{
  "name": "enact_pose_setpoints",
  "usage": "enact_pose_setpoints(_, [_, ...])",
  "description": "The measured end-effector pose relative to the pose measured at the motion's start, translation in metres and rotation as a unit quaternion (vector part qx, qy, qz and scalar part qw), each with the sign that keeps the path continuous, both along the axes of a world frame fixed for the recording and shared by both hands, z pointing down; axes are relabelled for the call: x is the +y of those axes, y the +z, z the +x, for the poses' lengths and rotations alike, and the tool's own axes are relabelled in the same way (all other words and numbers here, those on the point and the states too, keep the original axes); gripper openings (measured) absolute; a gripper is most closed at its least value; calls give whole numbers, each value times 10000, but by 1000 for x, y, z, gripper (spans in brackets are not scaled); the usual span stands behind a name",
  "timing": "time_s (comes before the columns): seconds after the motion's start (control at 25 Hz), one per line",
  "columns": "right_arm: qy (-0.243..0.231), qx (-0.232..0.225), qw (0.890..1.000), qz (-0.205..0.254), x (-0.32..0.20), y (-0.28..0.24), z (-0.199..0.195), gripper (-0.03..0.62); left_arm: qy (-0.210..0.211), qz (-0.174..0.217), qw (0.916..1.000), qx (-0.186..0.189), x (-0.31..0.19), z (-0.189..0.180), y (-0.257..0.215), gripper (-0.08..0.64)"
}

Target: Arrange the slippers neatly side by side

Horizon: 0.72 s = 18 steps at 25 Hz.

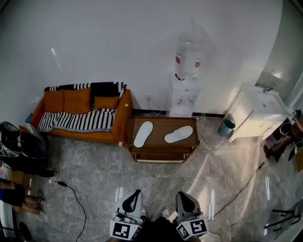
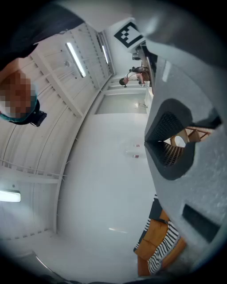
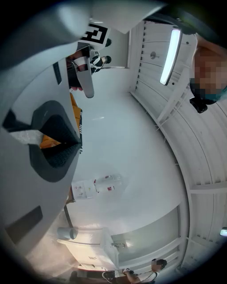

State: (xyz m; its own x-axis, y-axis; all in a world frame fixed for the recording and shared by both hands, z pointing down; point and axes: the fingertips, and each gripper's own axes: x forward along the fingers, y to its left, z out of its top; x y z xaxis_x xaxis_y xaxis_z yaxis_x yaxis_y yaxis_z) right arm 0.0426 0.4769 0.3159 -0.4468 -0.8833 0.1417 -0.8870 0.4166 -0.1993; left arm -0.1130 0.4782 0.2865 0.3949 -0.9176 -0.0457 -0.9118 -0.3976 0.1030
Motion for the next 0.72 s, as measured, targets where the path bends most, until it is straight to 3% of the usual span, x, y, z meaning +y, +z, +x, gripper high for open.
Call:
enact_pose_setpoints(0.48, [11, 28, 10000, 29, 2, 2, -12, 11, 32, 7, 10000, 15, 3, -13, 6, 17])
enact_pose_setpoints(0.72, [193, -216, 9996, 59, 3, -1, -20, 12, 100, -34, 9999, 64, 5, -25, 10, 15])
